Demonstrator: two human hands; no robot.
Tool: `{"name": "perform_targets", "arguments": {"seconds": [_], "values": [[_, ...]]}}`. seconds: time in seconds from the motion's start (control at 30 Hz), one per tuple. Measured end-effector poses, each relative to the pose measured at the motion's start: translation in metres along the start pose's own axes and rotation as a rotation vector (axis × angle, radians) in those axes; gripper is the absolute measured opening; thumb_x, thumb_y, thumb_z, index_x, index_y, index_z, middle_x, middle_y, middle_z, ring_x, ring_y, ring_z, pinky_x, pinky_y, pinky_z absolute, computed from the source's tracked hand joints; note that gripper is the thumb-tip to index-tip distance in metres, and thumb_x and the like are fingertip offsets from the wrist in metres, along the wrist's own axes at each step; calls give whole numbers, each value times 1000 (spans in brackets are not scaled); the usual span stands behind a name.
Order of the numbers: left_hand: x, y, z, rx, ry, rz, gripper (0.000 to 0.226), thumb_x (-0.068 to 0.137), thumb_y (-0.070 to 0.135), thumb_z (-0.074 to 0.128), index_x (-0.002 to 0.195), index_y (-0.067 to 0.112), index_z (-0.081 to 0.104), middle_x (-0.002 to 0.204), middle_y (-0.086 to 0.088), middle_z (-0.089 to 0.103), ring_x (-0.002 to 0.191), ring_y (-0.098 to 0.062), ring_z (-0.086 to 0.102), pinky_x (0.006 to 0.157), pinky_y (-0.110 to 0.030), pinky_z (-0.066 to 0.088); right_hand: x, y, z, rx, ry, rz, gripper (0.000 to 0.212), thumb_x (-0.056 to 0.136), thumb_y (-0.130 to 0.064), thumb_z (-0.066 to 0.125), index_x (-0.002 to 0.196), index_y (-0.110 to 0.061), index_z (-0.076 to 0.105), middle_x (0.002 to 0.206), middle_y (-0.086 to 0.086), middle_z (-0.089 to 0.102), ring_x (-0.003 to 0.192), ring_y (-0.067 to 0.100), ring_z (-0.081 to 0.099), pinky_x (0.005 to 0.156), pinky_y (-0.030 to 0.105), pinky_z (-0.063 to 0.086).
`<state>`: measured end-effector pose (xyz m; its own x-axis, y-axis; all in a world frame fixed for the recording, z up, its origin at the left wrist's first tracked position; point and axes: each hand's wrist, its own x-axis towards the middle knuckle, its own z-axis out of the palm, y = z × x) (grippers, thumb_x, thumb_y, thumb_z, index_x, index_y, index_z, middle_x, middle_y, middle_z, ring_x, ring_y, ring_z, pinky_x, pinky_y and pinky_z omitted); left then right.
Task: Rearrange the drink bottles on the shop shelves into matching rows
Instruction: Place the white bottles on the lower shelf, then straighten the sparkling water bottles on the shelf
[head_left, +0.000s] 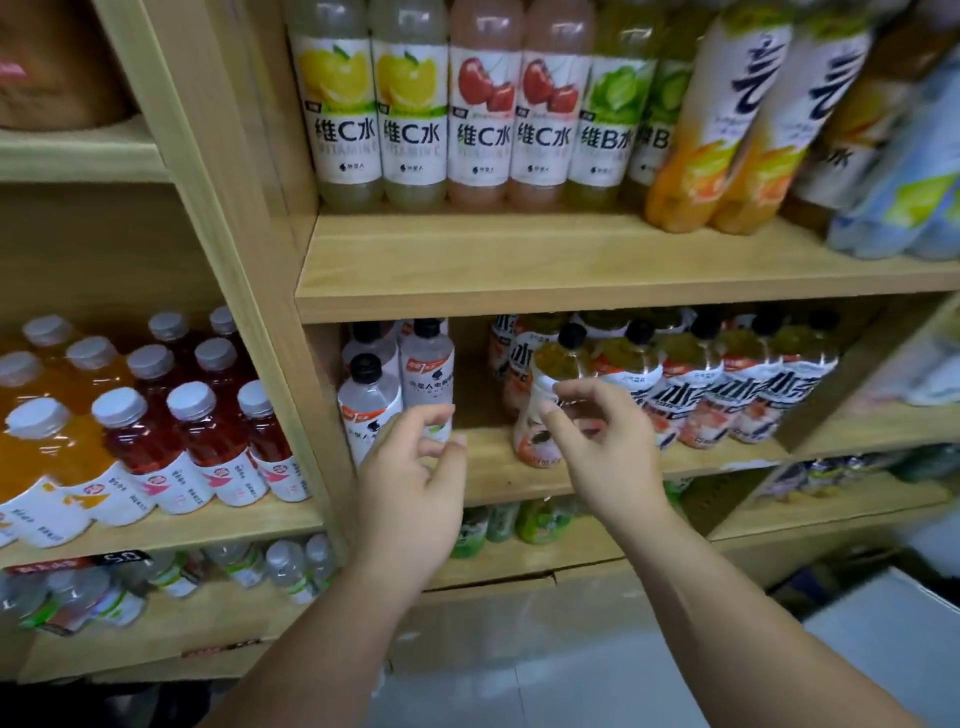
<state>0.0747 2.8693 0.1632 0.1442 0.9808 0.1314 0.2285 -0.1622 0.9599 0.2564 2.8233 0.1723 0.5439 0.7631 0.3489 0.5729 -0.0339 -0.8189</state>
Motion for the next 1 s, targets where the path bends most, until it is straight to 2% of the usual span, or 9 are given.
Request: {"name": "perform_targets", "arguments": {"seconds": [0.07,0.2,0.27,0.43,0.53,0.67,0.73,0.83,1.0], "values": [[1,27,13,-48,1,76,18,92,32,67,108,41,67,83,9,63,57,-7,56,60,-28,43,12,-2,-34,11,85,-35,10,92,-30,75,100,-28,69,98,-11,68,92,-1,63,77,11,45],[0,82,43,-56,8,245,22,95,18,69,114,29,68,99,6,67,76,-3,63,65,-12,47,44,-3,-93,81,192,-54,10,93,-34,74,100,-27,71,99,-8,70,88,10,66,77,26,52],[0,108,65,-73,-1,292,25,94,17,70,114,31,66,105,4,66,77,0,62,66,-11,48,62,2,-119,117,237,-68,13,93,-33,75,101,-23,72,98,-4,71,89,10,66,80,31,55],[4,158,130,-14,-78,354,31,92,28,69,119,40,60,120,16,61,90,0,61,72,-12,48,99,25,-190,154,325,-118,14,93,-35,75,102,-25,72,102,-3,69,91,8,66,81,28,54],[11,183,173,36,-117,366,37,93,34,70,125,43,55,123,20,57,102,-2,60,83,-22,52,121,43,-236,126,411,-151,15,93,-34,74,104,-28,66,104,-11,59,95,5,61,80,13,47],[26,211,229,72,-145,397,40,92,36,71,125,44,50,121,20,56,108,-6,59,87,-30,54,157,66,-292,86,509,-149,32,91,-35,75,120,-29,61,116,-7,53,109,10,55,94,24,43],[35,223,256,98,-165,413,46,91,38,73,131,41,49,122,18,57,109,-7,59,90,-35,55,177,78,-311,65,499,-129,43,92,-35,75,130,-22,60,120,-5,53,116,16,56,102,28,43],[49,243,295,137,-182,432,62,90,41,75,144,32,46,127,13,56,112,-9,59,96,-38,54,199,89,-324,105,444,-128,51,91,-36,74,137,-22,56,128,-2,60,121,17,59,107,45,50],[68,262,344,108,-255,409,69,86,39,78,146,32,44,129,17,58,120,-9,60,103,-40,53,206,92,-320,105,402,-149,60,93,-33,72,147,-24,47,140,-7,59,132,15,55,111,46,47]]}}
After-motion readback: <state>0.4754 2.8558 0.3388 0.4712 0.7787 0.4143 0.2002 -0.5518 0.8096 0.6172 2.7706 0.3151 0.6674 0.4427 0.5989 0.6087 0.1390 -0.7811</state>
